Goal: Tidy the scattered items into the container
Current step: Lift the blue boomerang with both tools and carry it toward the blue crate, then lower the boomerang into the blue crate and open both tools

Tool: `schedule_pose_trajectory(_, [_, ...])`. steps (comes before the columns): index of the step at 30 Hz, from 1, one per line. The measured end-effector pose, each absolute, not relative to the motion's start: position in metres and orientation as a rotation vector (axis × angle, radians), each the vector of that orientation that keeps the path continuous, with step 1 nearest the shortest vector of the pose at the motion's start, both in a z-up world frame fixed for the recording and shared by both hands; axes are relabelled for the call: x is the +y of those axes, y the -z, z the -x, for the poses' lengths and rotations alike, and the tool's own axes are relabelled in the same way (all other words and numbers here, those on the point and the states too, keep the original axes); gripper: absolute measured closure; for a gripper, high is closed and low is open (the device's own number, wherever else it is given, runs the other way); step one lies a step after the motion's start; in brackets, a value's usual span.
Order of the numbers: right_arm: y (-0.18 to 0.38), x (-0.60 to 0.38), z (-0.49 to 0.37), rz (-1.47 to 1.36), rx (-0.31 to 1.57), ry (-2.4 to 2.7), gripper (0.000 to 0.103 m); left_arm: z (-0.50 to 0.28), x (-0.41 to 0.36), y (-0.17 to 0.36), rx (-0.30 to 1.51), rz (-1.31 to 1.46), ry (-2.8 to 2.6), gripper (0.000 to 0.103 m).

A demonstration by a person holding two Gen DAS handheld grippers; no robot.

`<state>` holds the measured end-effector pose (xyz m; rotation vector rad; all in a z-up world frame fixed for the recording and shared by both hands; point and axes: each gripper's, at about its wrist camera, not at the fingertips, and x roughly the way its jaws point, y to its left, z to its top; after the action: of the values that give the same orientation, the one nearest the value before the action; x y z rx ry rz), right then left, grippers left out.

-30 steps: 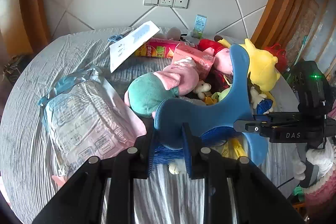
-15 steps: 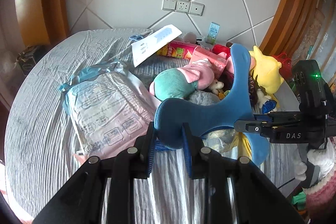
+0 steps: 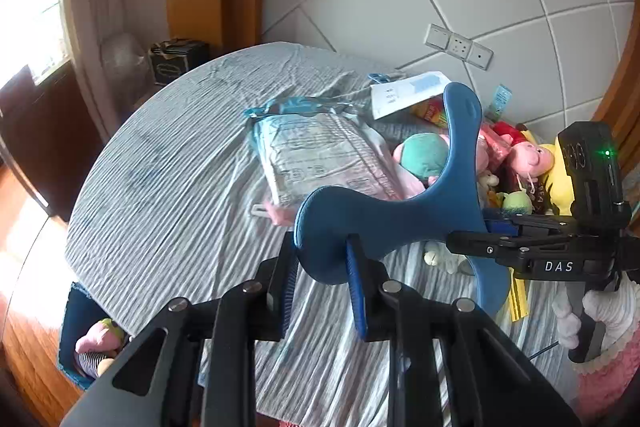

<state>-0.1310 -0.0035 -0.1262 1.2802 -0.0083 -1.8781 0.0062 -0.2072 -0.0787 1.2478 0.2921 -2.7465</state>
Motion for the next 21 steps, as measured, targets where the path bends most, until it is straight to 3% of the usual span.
schedule_pose_trajectory(11, [0.125, -0.103, 0.071, -1.206, 0.145, 1.664, 0.058, -0.102, -0.278, 0.075, 0.407, -1.110, 2.535, 0.080])
schedule_pose_trajectory(21, [0.138, -0.243, -0.039, -1.168, 0.262, 1.509, 0.058, -0.219, -0.387, 0.087, 0.505, -1.029, 2.385, 0.080])
